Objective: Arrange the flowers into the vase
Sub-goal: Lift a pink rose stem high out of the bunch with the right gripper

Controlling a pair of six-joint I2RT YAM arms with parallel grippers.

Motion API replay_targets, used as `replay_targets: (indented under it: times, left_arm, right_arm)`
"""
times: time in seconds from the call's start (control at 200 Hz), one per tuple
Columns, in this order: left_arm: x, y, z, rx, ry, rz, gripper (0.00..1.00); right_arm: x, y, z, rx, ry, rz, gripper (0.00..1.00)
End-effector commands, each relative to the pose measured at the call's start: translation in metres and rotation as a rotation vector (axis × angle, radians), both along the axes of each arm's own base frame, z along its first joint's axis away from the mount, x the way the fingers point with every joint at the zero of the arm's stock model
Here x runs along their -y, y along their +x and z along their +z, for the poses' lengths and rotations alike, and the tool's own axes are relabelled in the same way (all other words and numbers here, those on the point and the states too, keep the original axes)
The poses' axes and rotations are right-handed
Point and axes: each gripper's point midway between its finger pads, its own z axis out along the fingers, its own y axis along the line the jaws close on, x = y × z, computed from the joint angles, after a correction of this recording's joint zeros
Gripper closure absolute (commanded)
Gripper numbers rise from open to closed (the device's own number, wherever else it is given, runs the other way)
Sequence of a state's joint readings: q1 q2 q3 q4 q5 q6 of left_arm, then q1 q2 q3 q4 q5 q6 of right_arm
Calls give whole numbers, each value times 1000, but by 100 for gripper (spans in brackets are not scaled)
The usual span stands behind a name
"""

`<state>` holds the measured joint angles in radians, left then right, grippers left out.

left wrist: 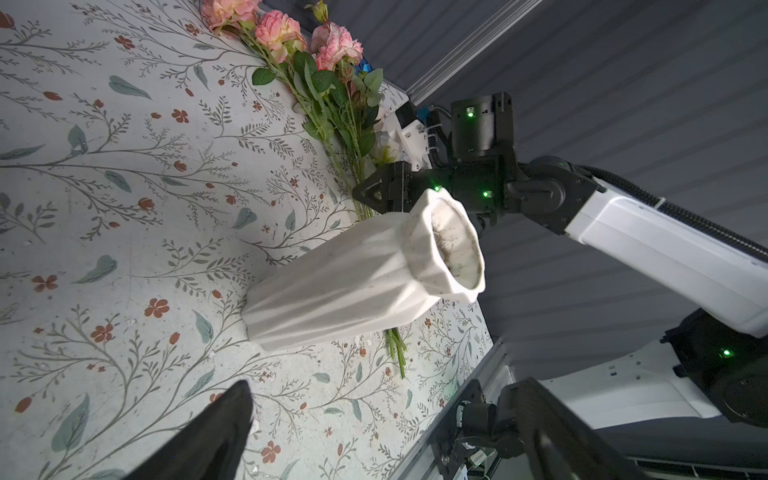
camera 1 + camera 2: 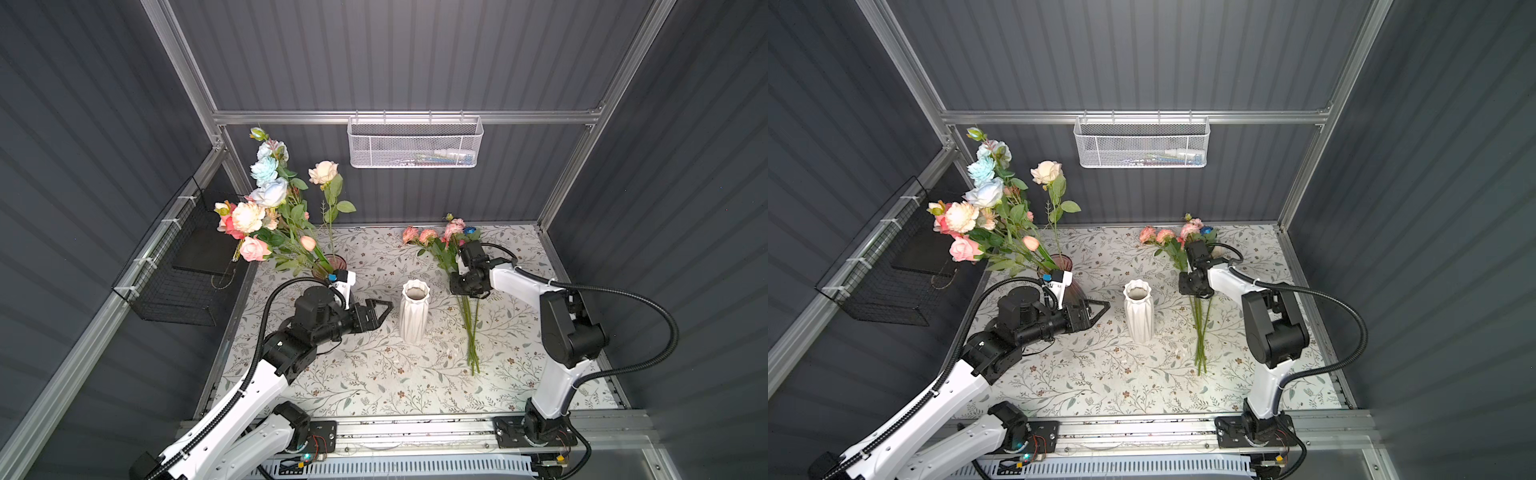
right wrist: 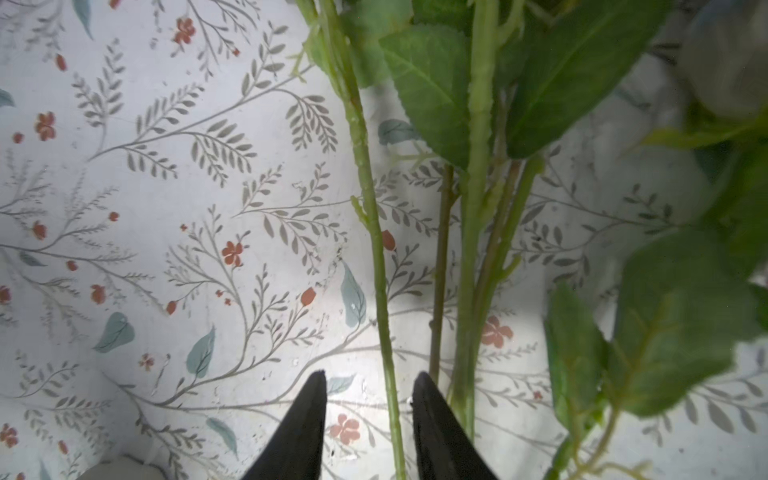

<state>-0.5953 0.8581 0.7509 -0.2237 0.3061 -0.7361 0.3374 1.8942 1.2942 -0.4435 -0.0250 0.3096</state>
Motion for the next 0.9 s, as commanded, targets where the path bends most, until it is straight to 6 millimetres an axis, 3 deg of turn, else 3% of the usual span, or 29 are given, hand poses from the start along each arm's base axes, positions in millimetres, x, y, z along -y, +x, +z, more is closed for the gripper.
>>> replay_targets:
  times: [0.0,0.245,0.4,0.54,0.64,0.895]
  left_arm:
    - [1,1,9,32,14,-7,0]
    - [1,2,4,18,34,-6,0]
    - [-1,2,3,17,45,-2,0]
    - [-2,1,7,26,45,-1,0]
    - [-3,1,10,37,43,1,0]
    - [-3,3,17,59,43,8,0]
  right_arm:
    - [5,2,-9,-48,-64,23,64]
    - [-7,5,-28,-116,-33,74,80]
    - [-23,4,-19,-88,47,122,93]
    - [-29,3,11,4,115,144,98]
    - [-32,-2,44,110,178,140,99]
    - [-16,-41,131,404,295,88,98]
